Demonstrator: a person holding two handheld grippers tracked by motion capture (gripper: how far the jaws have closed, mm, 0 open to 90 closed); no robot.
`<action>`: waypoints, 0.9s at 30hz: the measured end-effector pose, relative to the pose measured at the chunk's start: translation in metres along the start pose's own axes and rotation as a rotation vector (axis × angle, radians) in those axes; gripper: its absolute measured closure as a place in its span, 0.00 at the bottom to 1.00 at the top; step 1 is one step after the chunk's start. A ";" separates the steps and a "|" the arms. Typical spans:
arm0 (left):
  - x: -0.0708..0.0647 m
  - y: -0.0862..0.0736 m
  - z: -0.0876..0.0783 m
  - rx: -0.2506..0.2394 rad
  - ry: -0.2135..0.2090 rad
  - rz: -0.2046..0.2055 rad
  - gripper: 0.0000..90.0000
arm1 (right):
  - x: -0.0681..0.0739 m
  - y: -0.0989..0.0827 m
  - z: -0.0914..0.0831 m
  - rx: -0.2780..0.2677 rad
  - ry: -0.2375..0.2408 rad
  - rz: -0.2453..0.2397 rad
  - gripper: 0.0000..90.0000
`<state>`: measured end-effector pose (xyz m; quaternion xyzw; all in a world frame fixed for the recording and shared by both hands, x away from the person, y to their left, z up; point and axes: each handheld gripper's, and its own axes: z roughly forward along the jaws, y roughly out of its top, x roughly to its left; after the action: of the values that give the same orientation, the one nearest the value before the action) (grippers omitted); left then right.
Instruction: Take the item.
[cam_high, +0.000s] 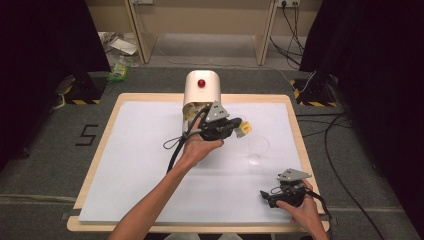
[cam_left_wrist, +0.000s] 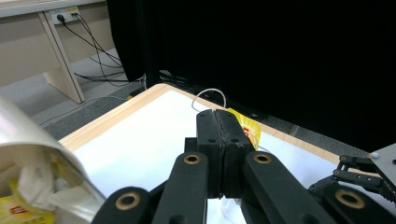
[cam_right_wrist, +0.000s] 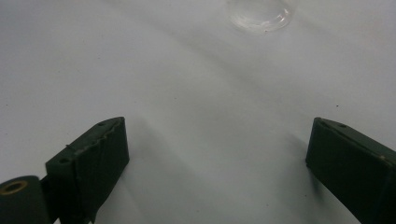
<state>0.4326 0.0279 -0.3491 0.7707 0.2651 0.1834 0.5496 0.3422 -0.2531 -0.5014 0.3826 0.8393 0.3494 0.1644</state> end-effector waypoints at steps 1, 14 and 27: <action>-0.001 0.000 0.001 0.000 -0.001 -0.001 0.98 | 0.000 0.000 0.000 0.000 0.000 0.000 0.07; -0.013 -0.009 0.029 0.021 -0.002 -0.001 0.98 | 0.000 0.000 0.000 0.000 0.001 0.001 0.07; -0.021 -0.018 0.051 0.041 0.018 0.009 0.98 | 0.000 0.000 0.000 0.000 0.001 0.001 0.07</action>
<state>0.4418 -0.0188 -0.3831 0.7814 0.2703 0.1875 0.5303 0.3421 -0.2530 -0.5014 0.3829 0.8392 0.3496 0.1639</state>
